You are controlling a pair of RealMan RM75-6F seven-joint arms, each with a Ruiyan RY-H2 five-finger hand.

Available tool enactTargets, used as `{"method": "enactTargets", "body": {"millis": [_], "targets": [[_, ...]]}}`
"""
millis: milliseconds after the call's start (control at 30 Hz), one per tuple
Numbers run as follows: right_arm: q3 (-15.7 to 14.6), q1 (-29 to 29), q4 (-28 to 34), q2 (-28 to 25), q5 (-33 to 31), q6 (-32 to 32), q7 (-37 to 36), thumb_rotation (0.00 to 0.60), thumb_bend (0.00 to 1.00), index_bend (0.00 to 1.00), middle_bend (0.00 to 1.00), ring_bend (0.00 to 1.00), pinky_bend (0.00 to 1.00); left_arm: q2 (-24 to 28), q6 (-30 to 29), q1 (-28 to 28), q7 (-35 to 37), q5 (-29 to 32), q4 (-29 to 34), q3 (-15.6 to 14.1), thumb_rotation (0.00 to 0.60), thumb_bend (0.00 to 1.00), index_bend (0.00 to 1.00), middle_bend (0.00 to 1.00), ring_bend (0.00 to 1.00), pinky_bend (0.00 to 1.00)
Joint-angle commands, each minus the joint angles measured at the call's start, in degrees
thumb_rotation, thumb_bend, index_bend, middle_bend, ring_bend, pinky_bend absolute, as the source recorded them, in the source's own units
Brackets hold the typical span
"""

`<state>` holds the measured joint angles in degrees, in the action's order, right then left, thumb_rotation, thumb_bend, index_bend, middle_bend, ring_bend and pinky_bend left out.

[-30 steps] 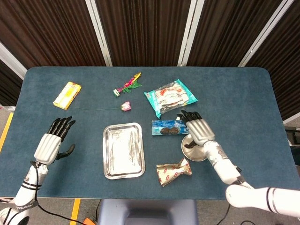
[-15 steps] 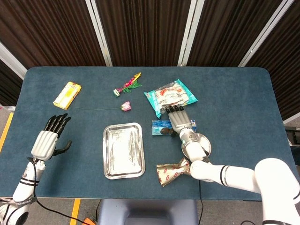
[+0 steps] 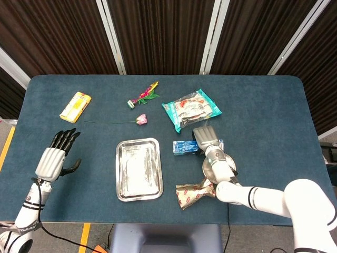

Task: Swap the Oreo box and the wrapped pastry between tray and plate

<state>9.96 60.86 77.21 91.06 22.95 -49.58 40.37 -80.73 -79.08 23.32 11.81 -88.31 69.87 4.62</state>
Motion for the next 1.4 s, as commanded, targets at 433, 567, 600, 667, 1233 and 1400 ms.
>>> {"method": "enactTargets", "body": {"millis": [433,567,600,667,1233,1400], "targets": [[-6.01,-15.53,26.8,-20.95,21.46,-11.78,-12.93,0.6,0.33,0.81,0.62,0.62,0.74,0.84,-3.03,-1.24,-5.4,-3.52,7.12,-1.69,0.6,0.38,0.0,0.0,0.0,0.03],[-8.95,-20.04,24.6,-20.59,27.84,-10.69,-19.83,0.6,0.33,0.81,0.62,0.61,0.74,0.68,-3.61,-1.78,-6.79,-5.31,9.06,-3.14,0.6,0.38,0.0,0.0,0.0,0.03],[-9.26,-20.74,23.5,-19.92,28.98,-10.39,-21.24,0.6,0.33,0.81,0.62,0.61,0.74,0.73,-3.61,-1.87,-7.1,-5.66,9.58,-3.47,0.6,0.38,0.0,0.0,0.0,0.03],[-9.45,-21.98,20.48,-17.77,31.29,-10.08,-24.01,0.6,0.33,0.81,0.62,0.62,0.74,0.85,-3.62,-2.05,-8.15,-6.42,10.62,-4.1,0.6,0.38,0.0,0.0,0.0,0.03],[-7.79,-23.9,14.95,-15.6,37.19,-3.96,-31.13,0.6,0.22,0.0,0.02,0.01,0.27,3.36,-3.48,-3.29,-7.98,-10.2,16.58,-7.63,0.6,0.38,0.0,0.0,0.0,0.03],[-9.18,-29.29,22.14,-23.42,45.72,-10.28,-37.95,0.6,0.18,0.0,0.0,0.0,0.17,4.7,-2.61,-2.63,-8.26,-13.21,20.15,-9.17,0.6,0.38,0.0,0.0,0.0,0.03]]}}
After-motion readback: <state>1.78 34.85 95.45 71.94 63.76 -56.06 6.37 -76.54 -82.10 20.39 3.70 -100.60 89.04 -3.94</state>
